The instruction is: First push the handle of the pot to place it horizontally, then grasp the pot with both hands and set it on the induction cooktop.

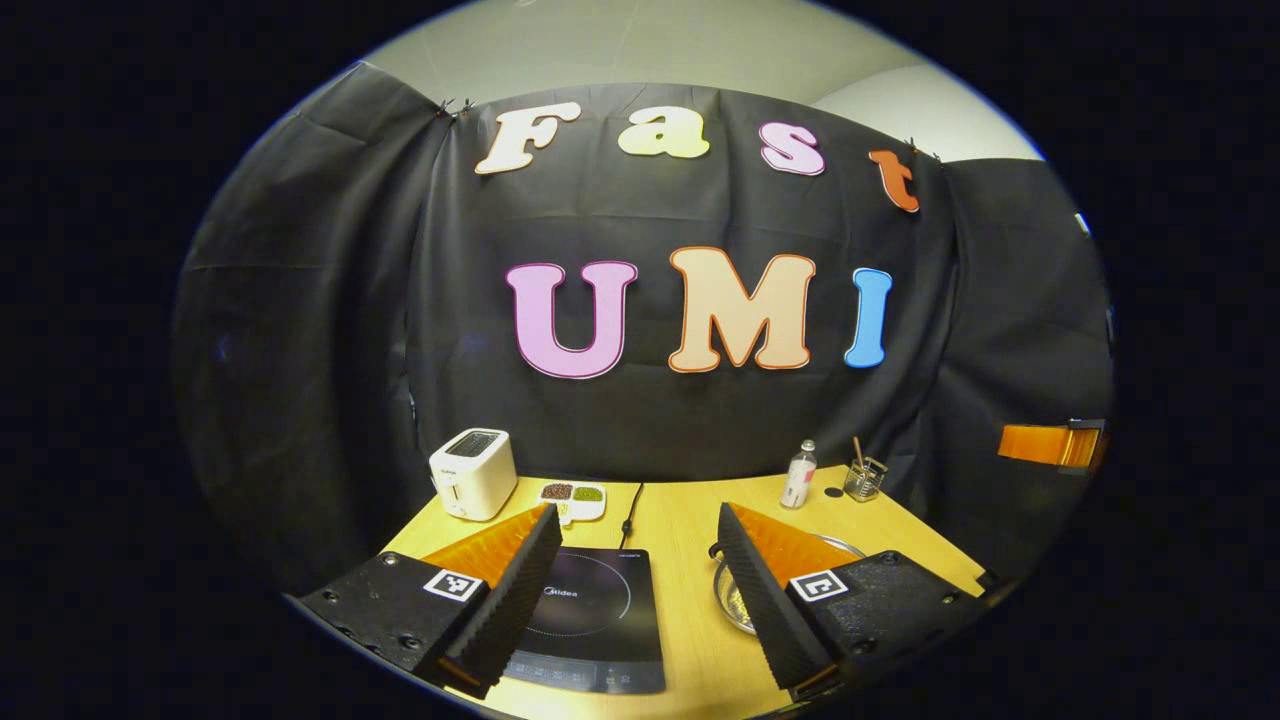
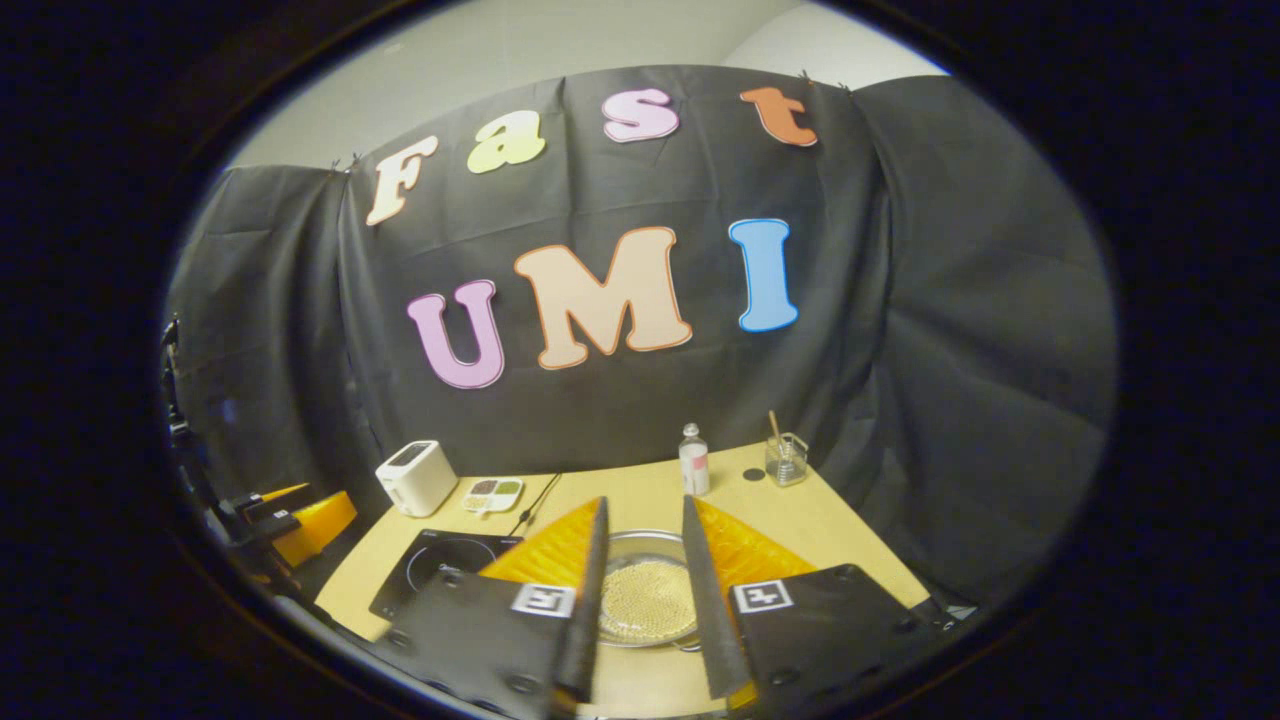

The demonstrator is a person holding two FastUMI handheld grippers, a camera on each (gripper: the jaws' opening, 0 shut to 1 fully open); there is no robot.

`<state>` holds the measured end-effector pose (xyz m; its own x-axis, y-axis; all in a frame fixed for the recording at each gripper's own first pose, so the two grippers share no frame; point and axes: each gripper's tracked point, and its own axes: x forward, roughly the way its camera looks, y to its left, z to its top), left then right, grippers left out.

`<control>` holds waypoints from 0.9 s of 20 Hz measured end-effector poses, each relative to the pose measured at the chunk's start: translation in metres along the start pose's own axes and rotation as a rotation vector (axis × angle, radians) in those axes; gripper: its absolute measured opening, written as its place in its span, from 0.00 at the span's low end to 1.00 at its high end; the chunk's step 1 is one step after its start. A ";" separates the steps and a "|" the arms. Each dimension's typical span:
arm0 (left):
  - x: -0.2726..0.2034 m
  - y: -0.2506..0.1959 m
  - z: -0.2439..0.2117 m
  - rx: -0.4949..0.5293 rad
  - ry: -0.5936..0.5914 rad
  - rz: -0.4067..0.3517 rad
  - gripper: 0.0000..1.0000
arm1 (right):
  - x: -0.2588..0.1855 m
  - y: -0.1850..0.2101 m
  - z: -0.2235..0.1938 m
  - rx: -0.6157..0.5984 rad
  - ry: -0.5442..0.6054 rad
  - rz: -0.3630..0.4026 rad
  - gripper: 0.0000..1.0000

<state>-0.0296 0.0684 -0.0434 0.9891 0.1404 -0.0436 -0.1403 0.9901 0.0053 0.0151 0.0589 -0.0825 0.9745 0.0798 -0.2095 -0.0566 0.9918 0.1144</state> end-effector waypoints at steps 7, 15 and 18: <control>-0.007 0.018 -0.009 -0.001 0.010 -0.007 0.96 | 0.005 0.015 -0.043 -0.050 0.105 -0.022 0.10; -0.007 0.039 -0.027 -0.013 0.033 -0.027 0.93 | -0.006 0.028 -0.136 -0.028 0.368 -0.049 0.10; -0.003 0.047 -0.031 -0.008 0.051 -0.002 0.96 | -0.008 0.022 -0.170 0.018 0.482 -0.059 0.10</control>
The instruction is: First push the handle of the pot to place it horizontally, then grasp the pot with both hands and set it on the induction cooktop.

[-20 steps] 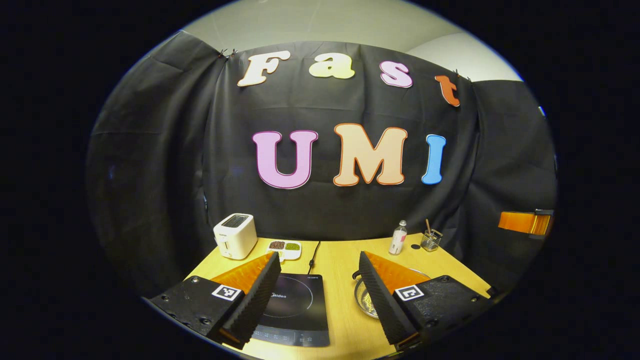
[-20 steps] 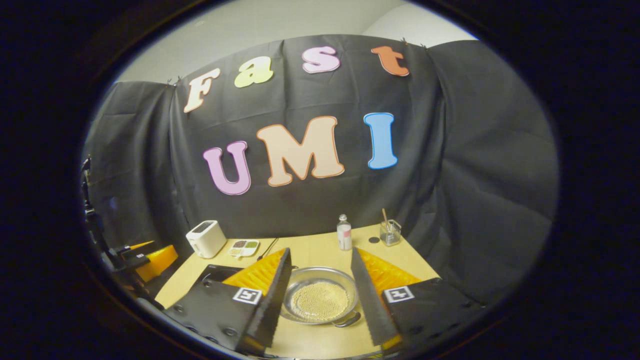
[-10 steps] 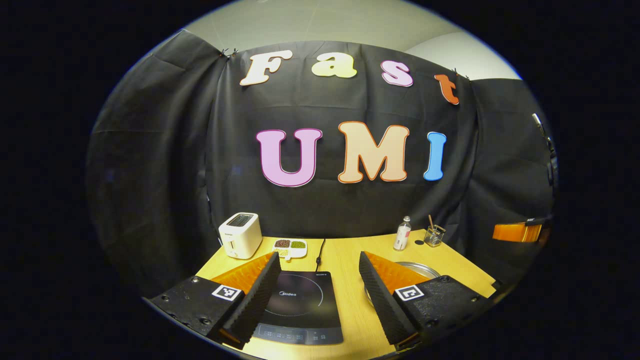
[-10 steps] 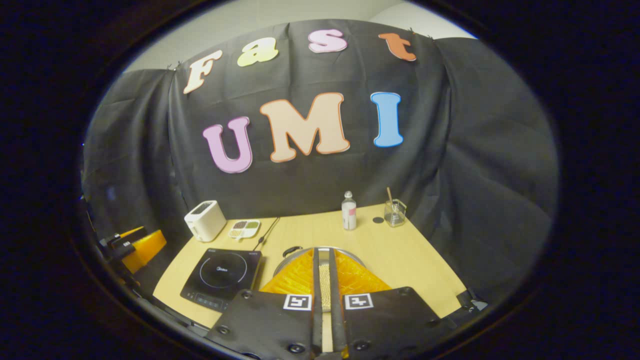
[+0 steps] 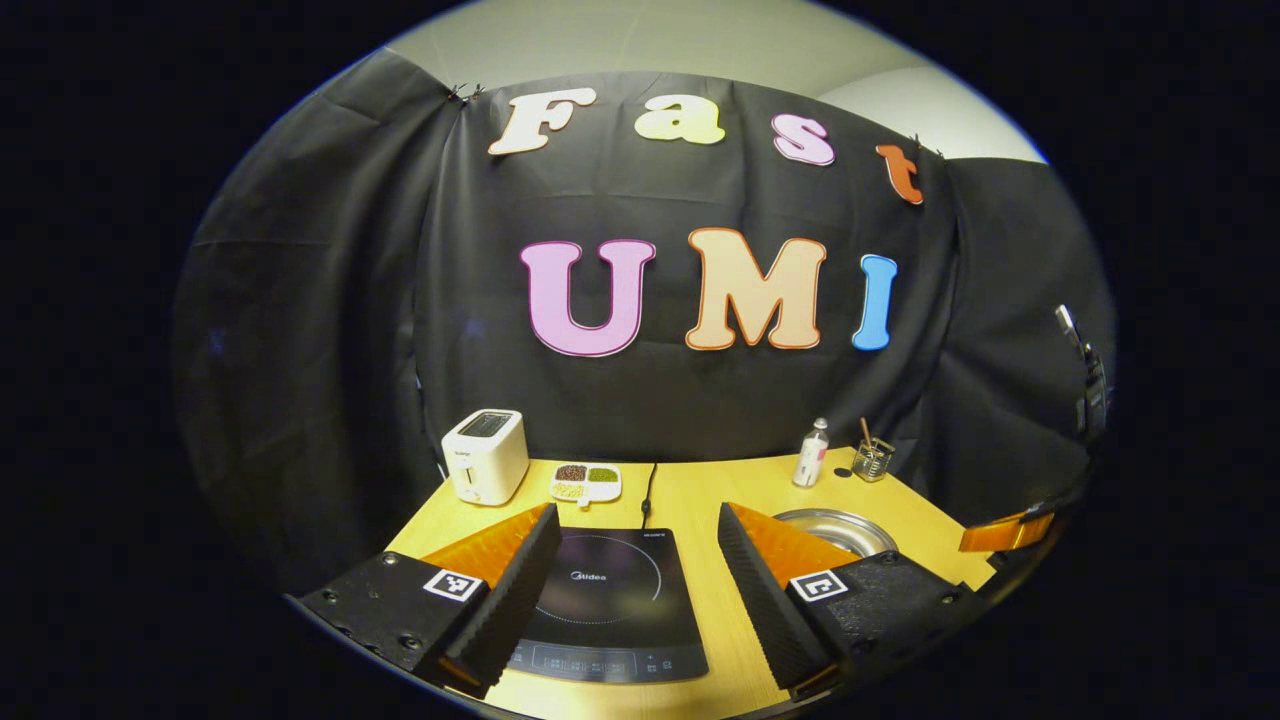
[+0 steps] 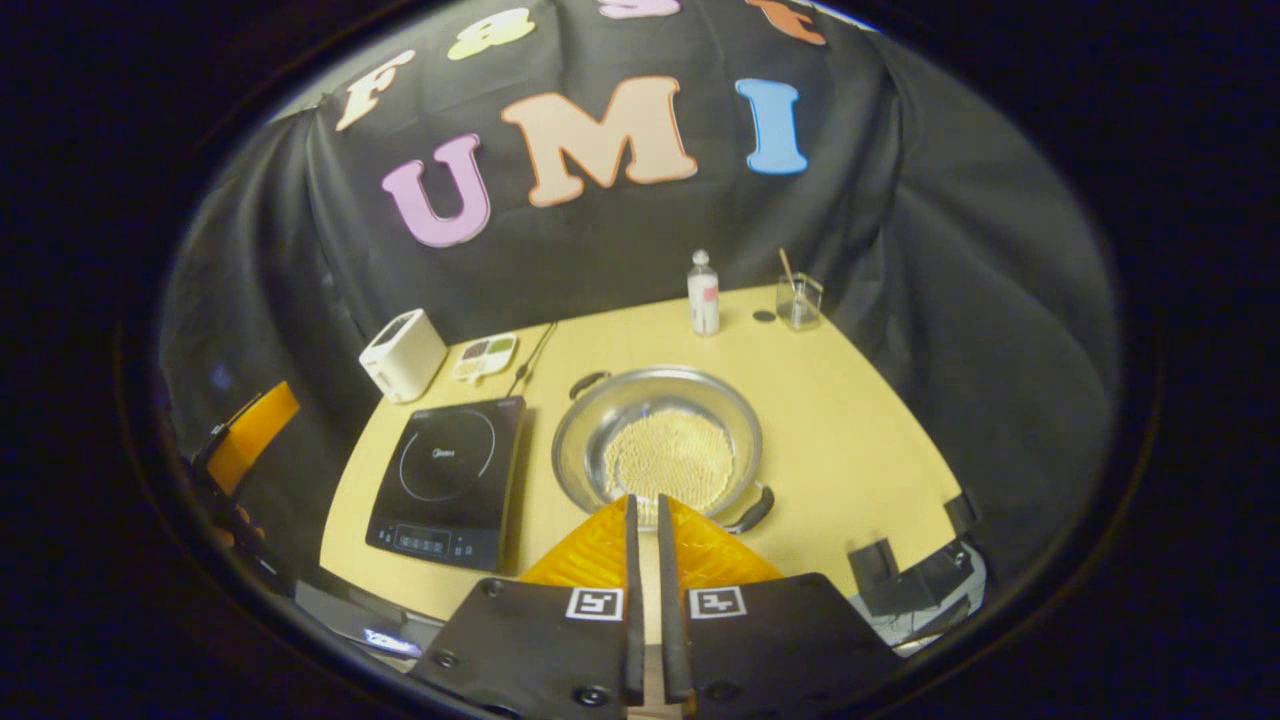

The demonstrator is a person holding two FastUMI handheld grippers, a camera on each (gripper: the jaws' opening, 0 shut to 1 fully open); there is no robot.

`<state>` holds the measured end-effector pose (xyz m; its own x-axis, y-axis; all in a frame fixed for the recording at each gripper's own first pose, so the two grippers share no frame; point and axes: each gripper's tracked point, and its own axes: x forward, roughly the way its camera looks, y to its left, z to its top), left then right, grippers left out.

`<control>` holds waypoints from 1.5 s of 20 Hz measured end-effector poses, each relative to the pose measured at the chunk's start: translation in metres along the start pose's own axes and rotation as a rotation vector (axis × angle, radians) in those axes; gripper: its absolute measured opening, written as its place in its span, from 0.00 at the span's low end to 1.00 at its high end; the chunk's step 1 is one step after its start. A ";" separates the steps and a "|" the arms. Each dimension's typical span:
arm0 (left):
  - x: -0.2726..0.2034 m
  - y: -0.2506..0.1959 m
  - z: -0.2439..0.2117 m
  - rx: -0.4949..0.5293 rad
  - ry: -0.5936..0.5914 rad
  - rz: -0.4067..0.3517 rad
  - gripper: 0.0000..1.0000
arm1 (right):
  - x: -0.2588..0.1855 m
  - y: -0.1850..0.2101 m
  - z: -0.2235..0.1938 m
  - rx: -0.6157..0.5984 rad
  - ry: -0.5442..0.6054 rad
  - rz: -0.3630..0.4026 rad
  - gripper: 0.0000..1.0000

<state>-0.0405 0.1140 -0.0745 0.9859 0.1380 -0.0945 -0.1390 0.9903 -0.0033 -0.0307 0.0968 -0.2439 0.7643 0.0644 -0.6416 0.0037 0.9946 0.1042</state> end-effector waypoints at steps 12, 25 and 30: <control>0.039 -0.026 -0.006 -0.009 0.050 0.137 0.96 | 0.096 -0.042 -0.086 0.098 0.540 0.068 0.10; 0.077 -0.071 -0.027 -0.073 0.144 0.261 0.97 | 0.161 -0.096 -0.108 0.029 0.743 0.062 0.07; 0.082 -0.089 -0.032 -0.053 0.152 0.269 0.97 | 0.173 -0.119 -0.093 0.044 0.723 0.052 0.07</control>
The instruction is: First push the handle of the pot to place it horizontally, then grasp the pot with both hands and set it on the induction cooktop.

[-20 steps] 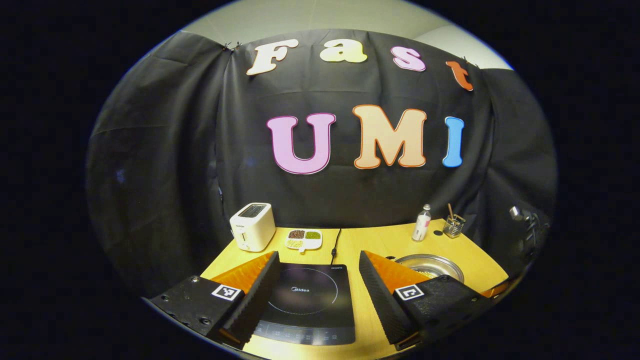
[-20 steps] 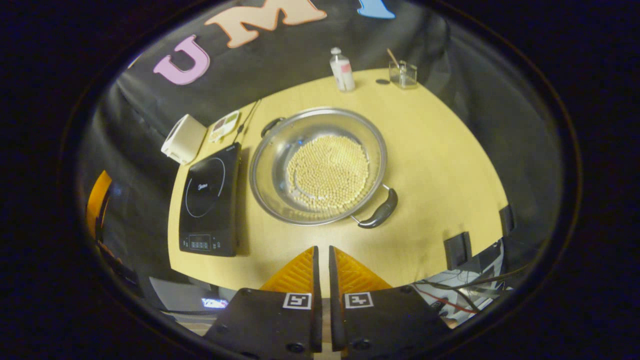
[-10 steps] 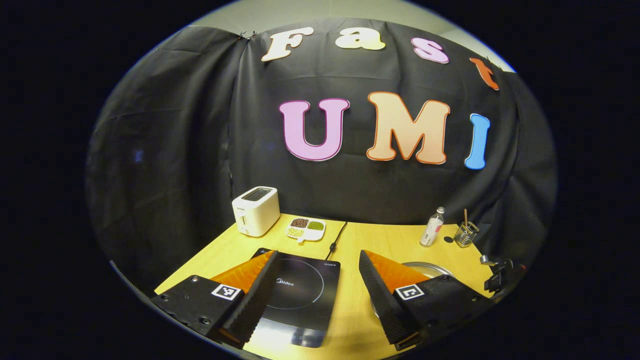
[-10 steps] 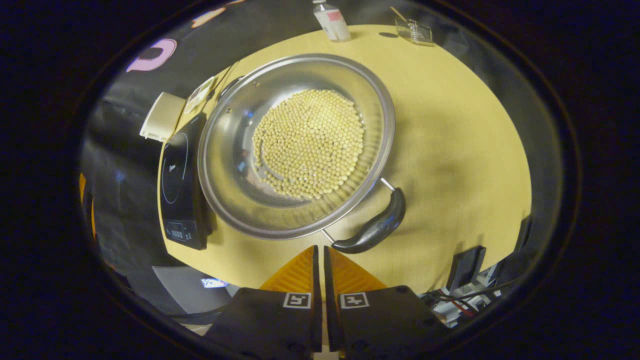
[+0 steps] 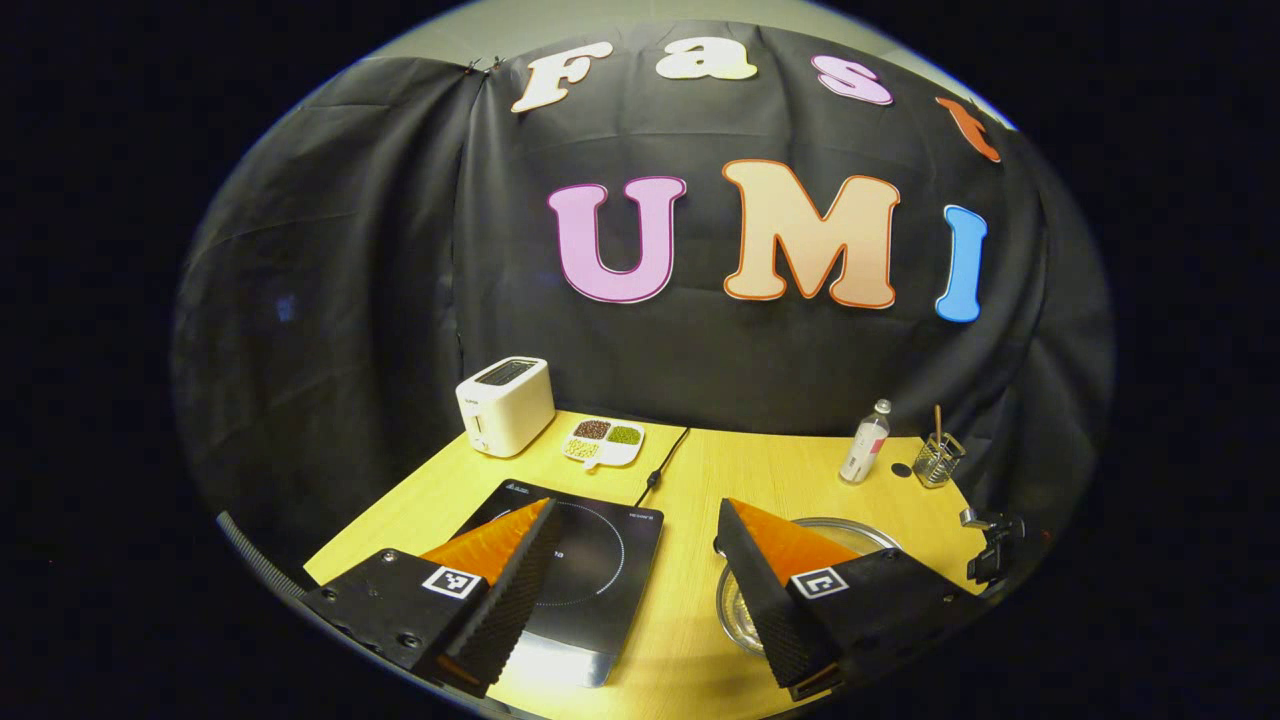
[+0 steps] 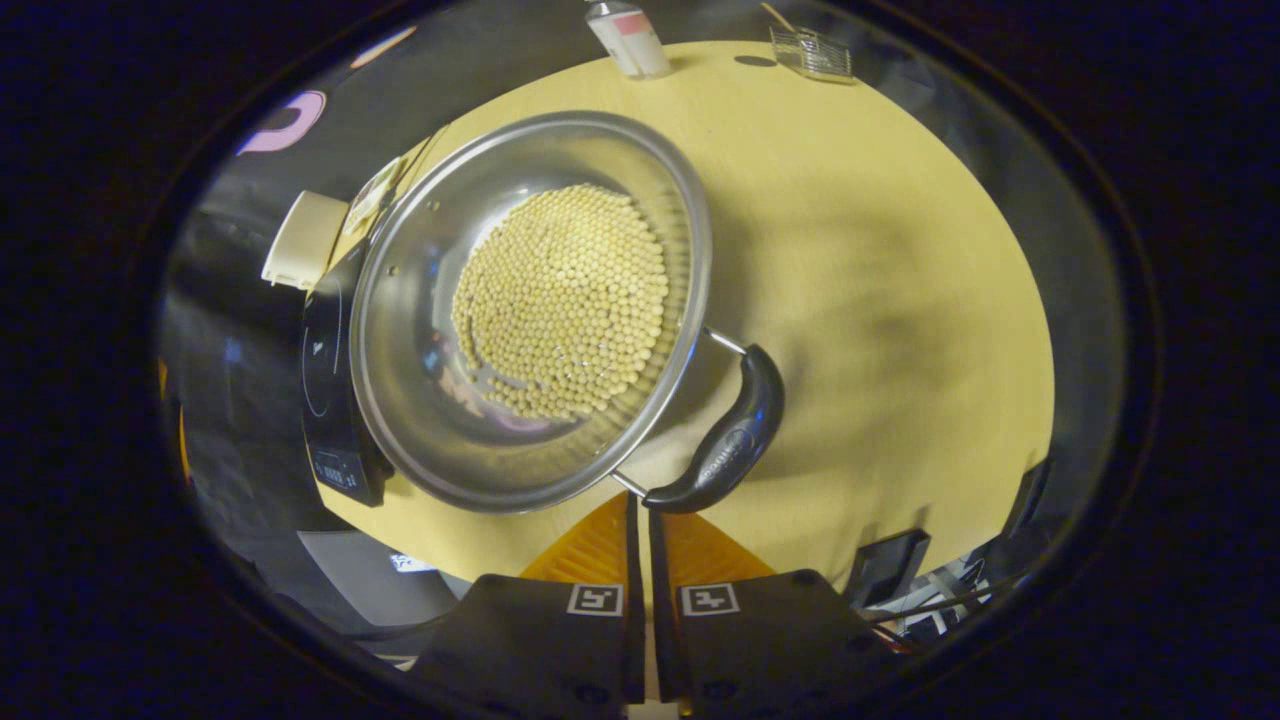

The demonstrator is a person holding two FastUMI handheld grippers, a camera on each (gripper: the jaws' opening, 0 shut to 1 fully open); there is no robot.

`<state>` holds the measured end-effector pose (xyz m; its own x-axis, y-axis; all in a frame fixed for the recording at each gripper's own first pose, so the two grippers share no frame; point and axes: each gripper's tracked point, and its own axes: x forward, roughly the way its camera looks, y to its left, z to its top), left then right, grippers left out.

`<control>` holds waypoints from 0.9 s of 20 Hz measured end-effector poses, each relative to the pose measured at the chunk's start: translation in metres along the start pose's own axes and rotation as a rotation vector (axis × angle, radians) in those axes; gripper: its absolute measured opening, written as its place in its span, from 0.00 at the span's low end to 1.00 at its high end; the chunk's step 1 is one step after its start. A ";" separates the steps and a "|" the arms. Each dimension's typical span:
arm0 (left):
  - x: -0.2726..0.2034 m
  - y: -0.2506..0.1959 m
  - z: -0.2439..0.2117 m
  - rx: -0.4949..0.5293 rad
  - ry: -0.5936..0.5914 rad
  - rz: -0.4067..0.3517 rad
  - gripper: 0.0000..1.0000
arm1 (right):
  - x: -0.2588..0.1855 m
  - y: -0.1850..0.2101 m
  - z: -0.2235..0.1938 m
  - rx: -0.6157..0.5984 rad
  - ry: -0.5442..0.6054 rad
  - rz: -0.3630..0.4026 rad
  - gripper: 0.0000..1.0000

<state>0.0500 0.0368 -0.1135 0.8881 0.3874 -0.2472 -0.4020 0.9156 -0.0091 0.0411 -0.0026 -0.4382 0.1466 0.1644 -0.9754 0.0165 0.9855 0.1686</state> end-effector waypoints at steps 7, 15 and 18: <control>0.007 -0.016 -0.018 0.018 0.052 -0.005 0.93 | -0.002 -0.023 0.045 0.037 -0.055 -0.019 0.08; 0.011 -0.019 -0.049 0.022 0.136 0.017 0.97 | -0.001 -0.038 0.081 0.023 -0.077 -0.032 0.00; 0.012 -0.018 -0.061 0.012 0.172 0.029 0.97 | -0.001 -0.042 0.091 0.019 -0.081 -0.039 0.10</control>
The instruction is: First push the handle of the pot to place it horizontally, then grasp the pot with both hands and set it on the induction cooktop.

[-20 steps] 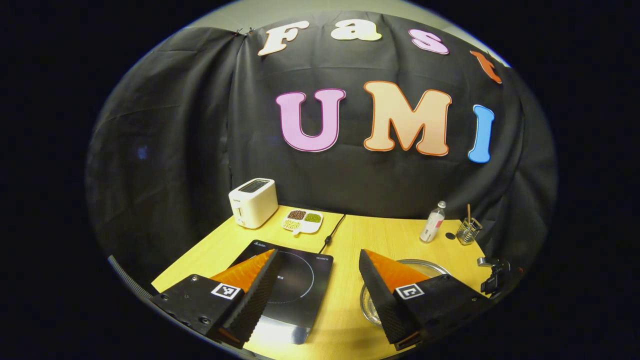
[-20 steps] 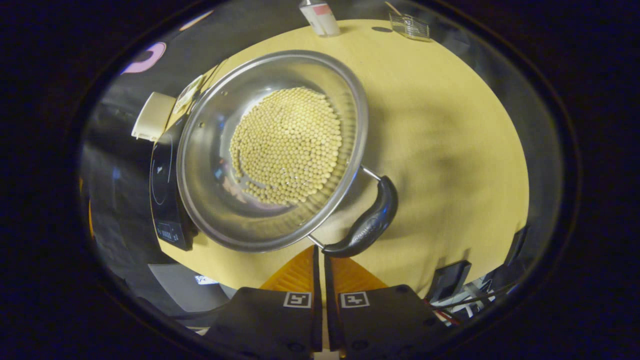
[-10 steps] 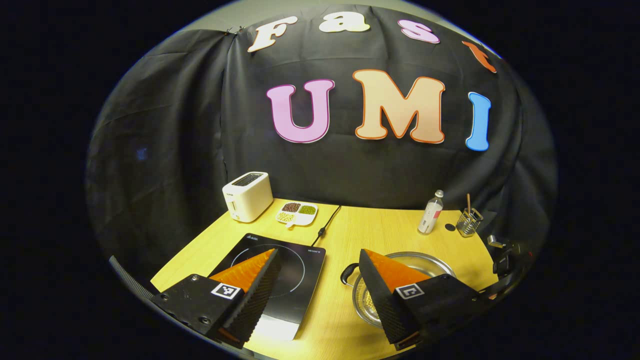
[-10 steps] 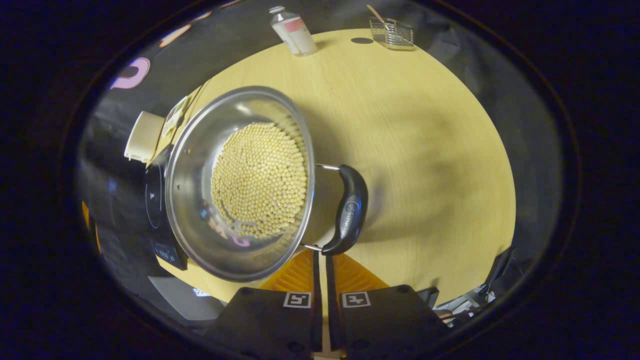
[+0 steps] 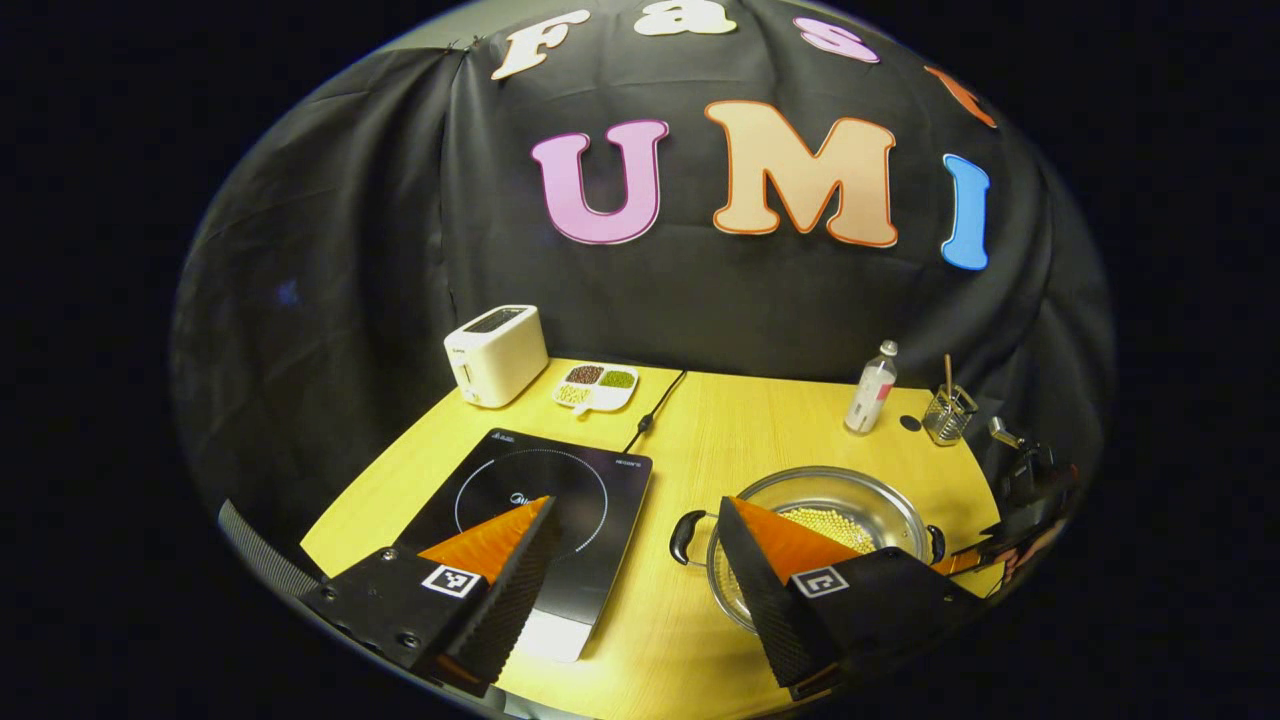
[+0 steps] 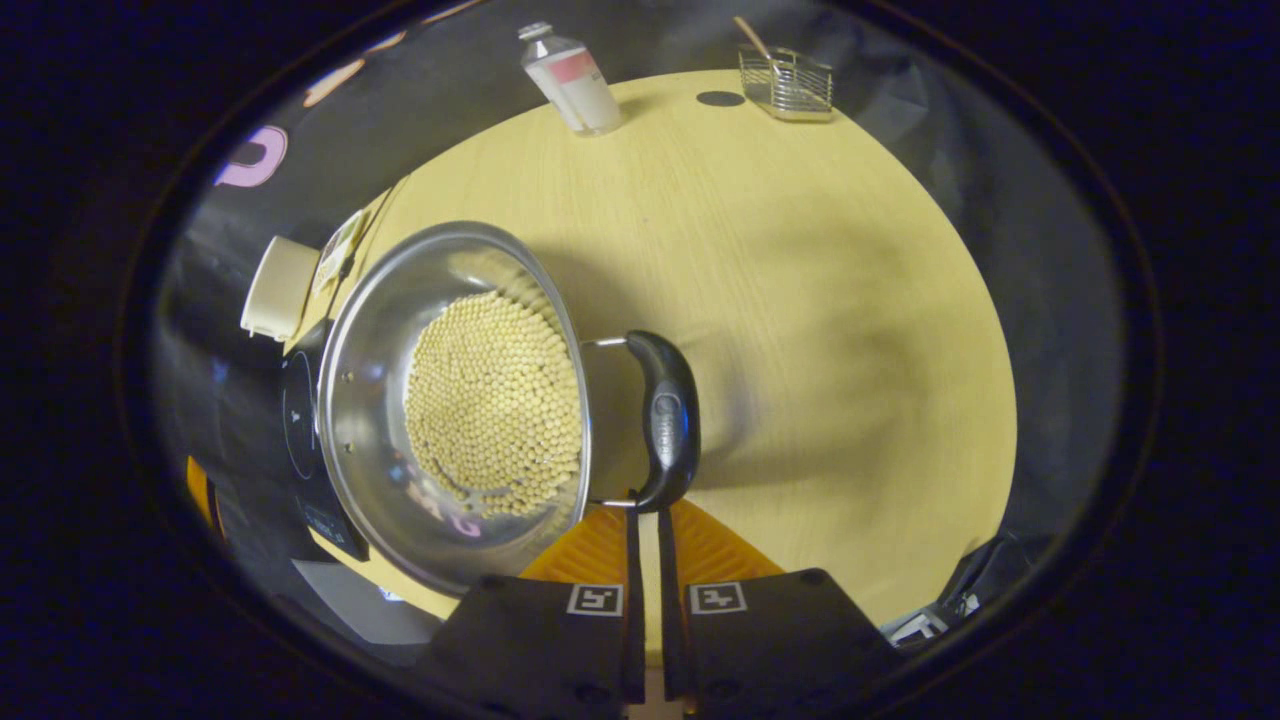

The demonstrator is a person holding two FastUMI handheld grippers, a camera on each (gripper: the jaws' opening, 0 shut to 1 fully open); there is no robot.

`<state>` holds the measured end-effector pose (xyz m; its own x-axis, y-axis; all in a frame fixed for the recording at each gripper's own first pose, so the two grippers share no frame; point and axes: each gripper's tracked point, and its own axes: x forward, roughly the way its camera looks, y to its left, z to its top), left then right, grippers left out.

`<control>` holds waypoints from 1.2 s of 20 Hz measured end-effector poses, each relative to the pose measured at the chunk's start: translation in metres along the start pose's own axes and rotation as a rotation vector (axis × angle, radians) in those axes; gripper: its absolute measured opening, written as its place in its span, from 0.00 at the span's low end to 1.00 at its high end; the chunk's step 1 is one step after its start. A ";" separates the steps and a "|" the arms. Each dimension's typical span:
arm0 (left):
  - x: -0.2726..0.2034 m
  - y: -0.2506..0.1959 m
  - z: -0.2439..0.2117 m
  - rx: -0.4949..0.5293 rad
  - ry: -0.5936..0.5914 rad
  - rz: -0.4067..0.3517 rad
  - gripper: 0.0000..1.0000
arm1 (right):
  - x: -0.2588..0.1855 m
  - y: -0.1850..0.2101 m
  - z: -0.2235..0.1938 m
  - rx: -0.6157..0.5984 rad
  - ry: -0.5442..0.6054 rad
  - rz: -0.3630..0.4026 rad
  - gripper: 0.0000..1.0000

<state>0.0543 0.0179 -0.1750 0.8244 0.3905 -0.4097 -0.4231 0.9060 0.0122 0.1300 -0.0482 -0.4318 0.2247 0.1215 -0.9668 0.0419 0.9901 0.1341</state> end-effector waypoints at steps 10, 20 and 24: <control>0.020 -0.010 -0.026 -0.048 0.100 -0.037 0.97 | -0.004 -0.014 0.011 -0.017 -0.021 -0.028 0.22; 0.042 -0.040 -0.059 -0.076 0.282 -0.167 0.97 | -0.048 -0.017 0.043 0.120 -0.115 0.143 1.00; 0.065 -0.043 -0.073 -0.097 0.380 -0.201 0.98 | -0.037 0.001 0.057 0.048 -0.110 0.159 0.94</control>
<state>0.0983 -0.0074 -0.2683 0.7046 0.1034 -0.7021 -0.3167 0.9312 -0.1806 0.1774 -0.0556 -0.3831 0.3368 0.2651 -0.9035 0.0430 0.9542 0.2960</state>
